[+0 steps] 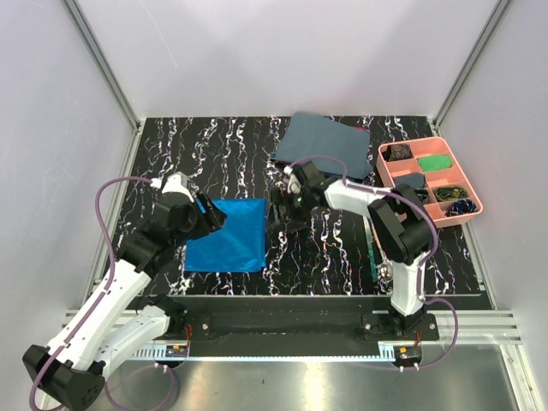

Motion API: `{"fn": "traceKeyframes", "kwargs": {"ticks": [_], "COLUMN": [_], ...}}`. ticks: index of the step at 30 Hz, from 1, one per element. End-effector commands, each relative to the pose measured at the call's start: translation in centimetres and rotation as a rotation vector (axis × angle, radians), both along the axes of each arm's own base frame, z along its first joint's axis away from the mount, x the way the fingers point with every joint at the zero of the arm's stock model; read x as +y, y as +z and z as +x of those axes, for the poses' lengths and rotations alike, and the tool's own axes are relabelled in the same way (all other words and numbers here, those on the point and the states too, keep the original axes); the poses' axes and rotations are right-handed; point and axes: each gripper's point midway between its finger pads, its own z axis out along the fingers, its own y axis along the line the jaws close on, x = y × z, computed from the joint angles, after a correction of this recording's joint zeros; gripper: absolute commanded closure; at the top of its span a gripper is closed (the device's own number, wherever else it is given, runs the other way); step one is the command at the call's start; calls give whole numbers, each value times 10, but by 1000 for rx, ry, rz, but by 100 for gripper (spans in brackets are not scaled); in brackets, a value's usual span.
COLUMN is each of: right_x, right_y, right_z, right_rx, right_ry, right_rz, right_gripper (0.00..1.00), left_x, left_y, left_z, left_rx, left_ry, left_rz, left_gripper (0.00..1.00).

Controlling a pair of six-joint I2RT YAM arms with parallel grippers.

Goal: Fold the napkin into a case and place the utensils inside
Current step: Fold the lower triangle-folded napkin at the center of the board.

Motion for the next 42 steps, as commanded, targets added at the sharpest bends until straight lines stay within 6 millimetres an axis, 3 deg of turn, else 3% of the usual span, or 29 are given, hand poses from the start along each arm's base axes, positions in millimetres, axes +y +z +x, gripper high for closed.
{"fn": "traceKeyframes", "kwargs": {"ticks": [1, 2, 3, 6, 7, 10, 13, 14, 23, 27, 31, 35, 37, 40, 42], "right_x": [37, 42, 48, 60, 59, 51, 50, 50, 46, 40, 14, -24, -54, -83, -96], "right_y": [18, 12, 13, 8, 3, -10, -19, -23, -40, -38, -44, -45, -54, -56, -53], "right_z": [-45, -62, -63, -81, -83, -92, -97, -99, -102, -101, -105, -103, -106, -108, -107], "right_rx": [16, 25, 7, 29, 30, 24, 40, 47, 49, 28, 22, 15, 41, 46, 25], "right_ry": [35, 49, 40, 0, -29, -50, -45, -43, -44, -54, -81, -123, -154, -185, -198], "right_rz": [132, 121, 136, 176, 161, 124, 103, 96, 66, 54, 3, -42, -108, -159, -197], "right_gripper": [0, 0, 0, 16, 28, 44, 51, 60, 75, 89, 99, 99, 99, 96, 87], "left_x": [-2, -1, 1, 5, 6, 8, 11, 11, 16, 15, 13, 6, 6, 3, 3], "left_y": [1, 1, 0, 1, 2, 6, 6, 5, 9, 12, 18, 18, 16, 13, 9], "left_z": [-3, -3, -2, -1, -1, -2, -4, -4, 3, 8, 20, 33, 41, 47, 49], "left_rx": [9, 7, 11, 9, 6, -5, -6, -5, -1, 3, -3, 10, 13, 19, 21], "left_ry": [-61, -59, -50, -41, -41, -38, -34, -34, -19, -31, -45, -74, -70, -80, -79], "left_rz": [2, 3, 6, 0, -4, -11, -11, -11, -2, -12, -26, -69, -90, -123, -136], "left_gripper": [33, 33, 33, 33, 33, 33, 33, 33, 33, 32, 32, 32, 32, 32, 32]}}
